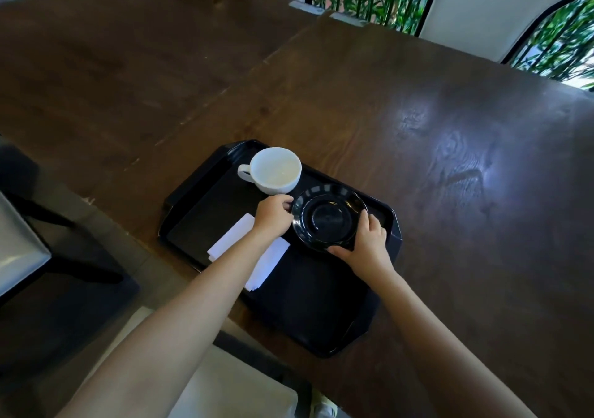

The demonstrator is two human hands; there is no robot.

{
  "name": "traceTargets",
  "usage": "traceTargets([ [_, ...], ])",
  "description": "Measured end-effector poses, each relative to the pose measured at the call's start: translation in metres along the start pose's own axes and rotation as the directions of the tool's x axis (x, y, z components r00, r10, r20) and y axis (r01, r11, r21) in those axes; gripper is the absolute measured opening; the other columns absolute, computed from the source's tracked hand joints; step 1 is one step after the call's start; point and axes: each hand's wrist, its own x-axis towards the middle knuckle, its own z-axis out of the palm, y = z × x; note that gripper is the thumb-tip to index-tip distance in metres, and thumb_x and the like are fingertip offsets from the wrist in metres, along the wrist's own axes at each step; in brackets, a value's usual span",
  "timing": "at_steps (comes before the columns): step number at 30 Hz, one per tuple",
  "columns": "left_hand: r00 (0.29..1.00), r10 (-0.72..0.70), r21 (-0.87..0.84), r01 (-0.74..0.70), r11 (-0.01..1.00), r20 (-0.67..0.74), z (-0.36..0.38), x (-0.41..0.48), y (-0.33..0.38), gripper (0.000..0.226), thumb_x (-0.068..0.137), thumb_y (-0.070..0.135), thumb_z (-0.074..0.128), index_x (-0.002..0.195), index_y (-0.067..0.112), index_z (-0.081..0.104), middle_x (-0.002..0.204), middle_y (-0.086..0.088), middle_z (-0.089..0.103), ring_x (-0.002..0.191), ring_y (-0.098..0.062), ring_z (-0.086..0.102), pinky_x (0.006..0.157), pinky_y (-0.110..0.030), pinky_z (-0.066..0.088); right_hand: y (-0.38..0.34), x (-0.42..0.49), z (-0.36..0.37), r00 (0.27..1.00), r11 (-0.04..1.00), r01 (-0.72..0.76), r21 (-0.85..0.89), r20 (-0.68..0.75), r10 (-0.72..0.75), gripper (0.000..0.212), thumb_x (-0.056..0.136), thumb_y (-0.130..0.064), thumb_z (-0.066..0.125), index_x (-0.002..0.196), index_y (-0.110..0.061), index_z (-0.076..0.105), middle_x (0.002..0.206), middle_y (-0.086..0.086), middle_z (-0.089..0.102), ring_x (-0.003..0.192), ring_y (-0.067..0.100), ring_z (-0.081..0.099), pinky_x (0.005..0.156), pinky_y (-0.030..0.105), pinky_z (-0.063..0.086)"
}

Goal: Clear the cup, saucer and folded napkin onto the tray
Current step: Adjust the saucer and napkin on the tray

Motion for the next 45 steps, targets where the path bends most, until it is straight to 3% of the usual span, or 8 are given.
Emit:
traceTargets([
  [6,0.966,-0.219,-0.322,0.164,0.932,-0.140,-0.030,-0.001,-0.023,0.054,0.089,0.033,0.058,0.135,0.010,0.043,0.126,-0.010,0.059,0.108,-0.021,0.060,0.095,-0.036,0.049,-0.012,0.027,-0.027,0.991,0.995,0.103,0.014,-0.081,-0.102,0.090,0.083,-0.052,0.058,0.148,-0.012,0.011,0.157,0.012,0.015,0.144,0.032,0.011,0.116,0.046,0.019],
  [10,0.945,-0.306,-0.638,0.164,0.753,-0.119,-0.038,0.012,-0.016,0.049,0.097,0.028,0.044,0.143,0.016,0.032,0.137,-0.011,0.047,0.114,-0.023,0.056,0.091,-0.032,0.051,-0.057,0.073,-0.028,0.948,0.955,0.296,0.010,0.116,-0.295,0.086,0.087,-0.046,0.057,0.149,-0.011,0.008,0.158,0.008,0.016,0.145,0.029,0.013,0.116,0.043,0.020],
  [14,0.947,-0.284,-0.649,0.123,0.751,-0.149,-0.035,0.025,-0.009,0.041,0.099,0.021,0.039,0.140,0.015,0.040,0.138,-0.012,0.046,0.121,-0.026,0.051,0.099,-0.040,0.049,-0.087,0.098,-0.006,0.894,0.913,0.407,0.010,0.199,-0.401,0.079,0.086,-0.035,0.063,0.144,-0.005,0.020,0.144,0.015,0.039,0.133,0.032,0.036,0.104,0.042,0.038],
  [18,0.930,-0.314,-0.651,0.121,0.749,-0.189,-0.039,0.038,-0.012,0.041,0.098,0.019,0.043,0.139,0.017,0.042,0.138,-0.009,0.048,0.120,-0.027,0.053,0.097,-0.041,0.050,-0.094,0.099,0.014,0.925,0.922,0.379,0.082,-0.027,-0.378,0.064,0.079,-0.029,0.072,0.128,-0.005,0.040,0.125,0.014,0.054,0.117,0.029,0.048,0.084,0.036,0.046],
  [25,0.933,-0.308,-0.646,0.119,0.754,-0.187,-0.045,0.052,-0.016,0.032,0.098,0.023,0.044,0.126,0.013,0.055,0.119,-0.006,0.060,0.101,-0.016,0.058,0.094,-0.034,0.051,-0.103,0.094,0.029,0.939,0.937,0.334,0.105,-0.121,-0.321,0.070,0.077,-0.037,0.071,0.129,-0.004,0.038,0.130,0.013,0.049,0.123,0.028,0.041,0.094,0.037,0.043],
  [30,0.979,-0.023,-0.104,0.002,0.995,-0.204,-0.047,0.007,-0.044,0.058,0.092,0.047,0.043,0.143,0.024,0.029,0.150,-0.004,0.036,0.139,-0.024,0.028,0.108,-0.040,0.031,-0.061,0.062,0.009,0.940,0.947,0.302,-0.104,-0.129,-0.314,0.104,0.075,-0.061,0.061,0.146,-0.002,0.012,0.153,0.017,0.023,0.141,0.035,0.018,0.115,0.043,0.019],
  [34,0.991,0.122,0.528,-0.076,0.846,-0.052,-0.022,-0.054,-0.082,0.092,0.079,0.072,0.039,0.147,0.030,-0.007,0.159,-0.008,-0.006,0.145,-0.029,-0.009,0.115,-0.050,-0.002,-0.011,0.025,-0.001,0.984,0.956,0.144,-0.257,-0.068,-0.167,0.123,0.063,-0.075,0.058,0.149,-0.010,0.000,0.158,0.020,0.003,0.145,0.036,0.001,0.118,0.045,0.007],
  [45,0.993,0.106,0.635,-0.050,0.771,-0.050,0.008,-0.055,-0.092,0.099,0.076,0.069,0.050,0.147,0.024,-0.001,0.157,-0.015,-0.013,0.144,-0.035,-0.010,0.114,-0.054,0.000,-0.002,0.018,0.011,0.995,0.982,0.096,-0.160,0.044,-0.090,0.133,0.058,-0.065,0.073,0.148,-0.012,-0.009,0.158,0.016,-0.012,0.146,0.031,-0.008,0.117,0.046,0.013],
])
